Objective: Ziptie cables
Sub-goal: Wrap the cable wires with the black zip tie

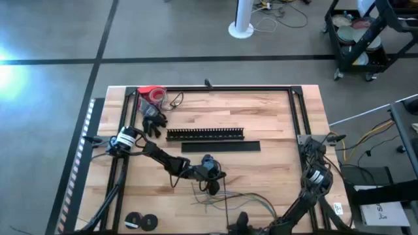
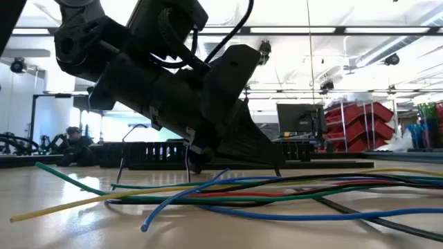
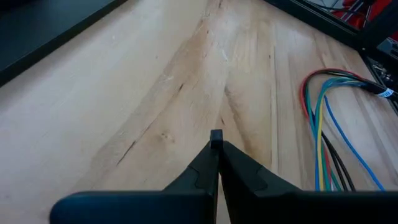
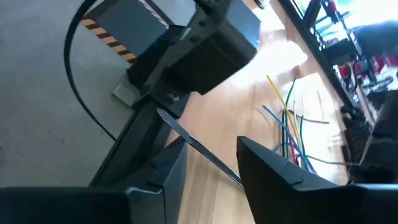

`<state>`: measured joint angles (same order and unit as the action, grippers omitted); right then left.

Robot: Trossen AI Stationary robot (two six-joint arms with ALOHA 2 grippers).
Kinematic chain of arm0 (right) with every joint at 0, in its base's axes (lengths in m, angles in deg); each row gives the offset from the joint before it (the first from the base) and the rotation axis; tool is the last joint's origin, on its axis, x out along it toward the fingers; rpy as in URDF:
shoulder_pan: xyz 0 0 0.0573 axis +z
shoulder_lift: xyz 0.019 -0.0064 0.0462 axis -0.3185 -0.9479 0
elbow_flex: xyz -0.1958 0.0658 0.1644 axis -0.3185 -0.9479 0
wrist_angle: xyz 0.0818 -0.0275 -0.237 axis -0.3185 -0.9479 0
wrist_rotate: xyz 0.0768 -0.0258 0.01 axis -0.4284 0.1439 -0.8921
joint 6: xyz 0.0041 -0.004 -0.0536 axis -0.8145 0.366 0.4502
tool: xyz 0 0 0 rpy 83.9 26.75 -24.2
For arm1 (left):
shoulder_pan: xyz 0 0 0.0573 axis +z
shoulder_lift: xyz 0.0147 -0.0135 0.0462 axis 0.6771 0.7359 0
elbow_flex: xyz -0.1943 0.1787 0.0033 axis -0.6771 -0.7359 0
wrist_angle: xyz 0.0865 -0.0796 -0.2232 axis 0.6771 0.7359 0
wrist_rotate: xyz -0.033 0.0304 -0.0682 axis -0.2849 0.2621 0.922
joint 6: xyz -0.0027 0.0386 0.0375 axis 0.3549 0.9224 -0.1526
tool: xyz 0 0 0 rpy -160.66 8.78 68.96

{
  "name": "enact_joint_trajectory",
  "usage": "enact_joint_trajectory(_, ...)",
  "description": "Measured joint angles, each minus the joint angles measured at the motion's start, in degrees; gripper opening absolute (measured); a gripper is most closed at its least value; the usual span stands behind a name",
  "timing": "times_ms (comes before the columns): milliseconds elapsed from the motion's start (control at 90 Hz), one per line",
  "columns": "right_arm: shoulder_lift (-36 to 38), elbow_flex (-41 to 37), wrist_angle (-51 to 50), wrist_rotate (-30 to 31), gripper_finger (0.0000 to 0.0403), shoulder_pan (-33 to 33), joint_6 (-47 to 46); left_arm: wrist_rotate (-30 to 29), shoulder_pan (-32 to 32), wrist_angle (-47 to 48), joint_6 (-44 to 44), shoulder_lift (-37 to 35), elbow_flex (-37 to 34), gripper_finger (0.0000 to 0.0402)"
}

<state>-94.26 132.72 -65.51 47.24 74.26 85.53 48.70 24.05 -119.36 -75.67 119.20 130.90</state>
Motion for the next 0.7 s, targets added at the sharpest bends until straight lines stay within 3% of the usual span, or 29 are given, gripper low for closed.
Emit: enact_joint_trajectory(700, 0.3, -1.2, 0.0, -0.6, 0.0035, -1.5, -7.1, 0.0, 0.0, 0.0, 0.5, 0.0, 0.0, 0.0000)
